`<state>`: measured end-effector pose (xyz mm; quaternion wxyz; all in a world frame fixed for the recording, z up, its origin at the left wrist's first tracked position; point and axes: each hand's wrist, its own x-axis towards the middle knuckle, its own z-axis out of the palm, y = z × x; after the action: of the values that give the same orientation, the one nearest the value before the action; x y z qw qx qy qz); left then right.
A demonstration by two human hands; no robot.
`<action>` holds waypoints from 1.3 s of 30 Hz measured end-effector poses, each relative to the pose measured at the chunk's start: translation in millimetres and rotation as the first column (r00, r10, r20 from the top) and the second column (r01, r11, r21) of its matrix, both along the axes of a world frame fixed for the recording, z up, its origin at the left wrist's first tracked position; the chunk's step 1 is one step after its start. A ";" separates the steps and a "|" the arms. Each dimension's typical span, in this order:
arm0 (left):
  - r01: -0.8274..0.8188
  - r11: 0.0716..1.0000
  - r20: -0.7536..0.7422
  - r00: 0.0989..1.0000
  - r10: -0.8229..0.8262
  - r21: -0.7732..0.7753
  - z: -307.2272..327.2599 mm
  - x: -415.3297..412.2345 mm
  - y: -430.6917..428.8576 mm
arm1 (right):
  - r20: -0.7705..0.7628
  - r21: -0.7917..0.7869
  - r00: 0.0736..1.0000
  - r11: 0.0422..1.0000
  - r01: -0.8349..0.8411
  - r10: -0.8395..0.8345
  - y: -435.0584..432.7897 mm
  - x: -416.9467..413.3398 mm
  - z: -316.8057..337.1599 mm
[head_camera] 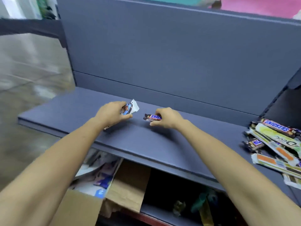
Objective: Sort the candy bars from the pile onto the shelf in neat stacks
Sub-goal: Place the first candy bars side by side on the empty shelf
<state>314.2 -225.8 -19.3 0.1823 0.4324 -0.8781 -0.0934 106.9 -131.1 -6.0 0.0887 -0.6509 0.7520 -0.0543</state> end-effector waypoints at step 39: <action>0.269 0.886 0.133 0.963 -0.236 -0.377 -20.7 148.0 -156.2 | 0.505 -0.176 0.863 0.979 0.100 0.003 -185.6 193.9 -17.3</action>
<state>462.2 -382.0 -40.1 0.2145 0.2728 -0.9345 0.0793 300.9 -316.6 -23.3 0.2157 -0.6005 0.7100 -0.2980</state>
